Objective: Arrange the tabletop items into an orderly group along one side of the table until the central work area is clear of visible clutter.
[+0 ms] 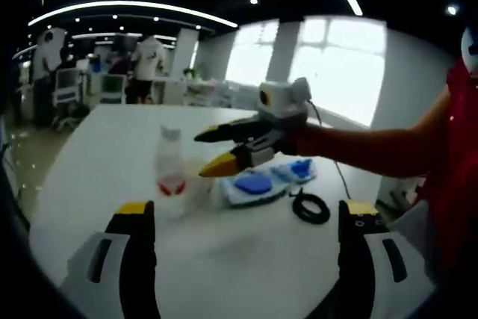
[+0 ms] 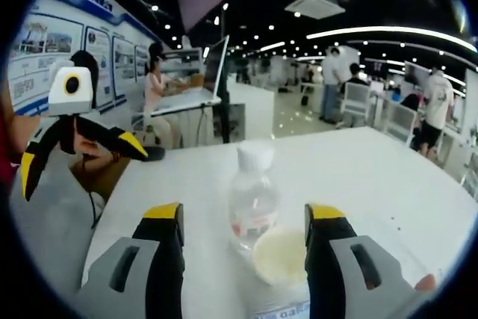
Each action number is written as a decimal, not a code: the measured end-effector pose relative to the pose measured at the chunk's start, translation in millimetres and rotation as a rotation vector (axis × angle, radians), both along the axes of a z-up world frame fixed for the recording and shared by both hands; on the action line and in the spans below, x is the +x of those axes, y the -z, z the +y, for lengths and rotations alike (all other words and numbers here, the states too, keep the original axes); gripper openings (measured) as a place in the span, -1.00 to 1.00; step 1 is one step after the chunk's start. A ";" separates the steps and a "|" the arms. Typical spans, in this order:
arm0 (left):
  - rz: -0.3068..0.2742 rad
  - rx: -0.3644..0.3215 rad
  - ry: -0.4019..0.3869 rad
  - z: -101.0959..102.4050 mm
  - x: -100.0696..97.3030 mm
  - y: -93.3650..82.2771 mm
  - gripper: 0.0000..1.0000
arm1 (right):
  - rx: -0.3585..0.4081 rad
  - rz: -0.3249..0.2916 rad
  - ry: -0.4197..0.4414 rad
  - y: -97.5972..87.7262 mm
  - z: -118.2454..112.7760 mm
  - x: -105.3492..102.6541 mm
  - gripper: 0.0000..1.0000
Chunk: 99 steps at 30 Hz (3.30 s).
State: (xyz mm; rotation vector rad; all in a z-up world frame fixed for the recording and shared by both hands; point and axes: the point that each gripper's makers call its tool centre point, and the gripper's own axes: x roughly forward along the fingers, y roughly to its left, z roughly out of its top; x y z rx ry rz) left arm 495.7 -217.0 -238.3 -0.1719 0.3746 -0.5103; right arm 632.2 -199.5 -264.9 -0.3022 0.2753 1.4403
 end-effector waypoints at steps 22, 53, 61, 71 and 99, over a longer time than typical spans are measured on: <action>0.013 -0.033 -0.012 7.2 2.3 1.7 0.91 | -0.036 -0.020 -0.078 34.8 37.5 18.1 0.03; 0.028 -0.036 -0.001 8.6 -0.7 5.1 0.84 | 0.035 -0.055 -0.127 31.7 67.6 12.1 -0.25; 0.031 -0.033 0.011 6.1 -0.9 6.0 0.82 | 0.049 -0.037 -0.108 32.1 68.2 14.4 -0.24; 0.034 -0.033 0.014 4.8 -0.9 6.9 0.82 | 0.038 -0.038 -0.106 32.5 64.9 13.7 -0.20; 0.036 -0.038 0.074 -13.4 -2.7 6.2 0.82 | 0.093 -0.047 0.026 -11.0 2.8 10.6 0.67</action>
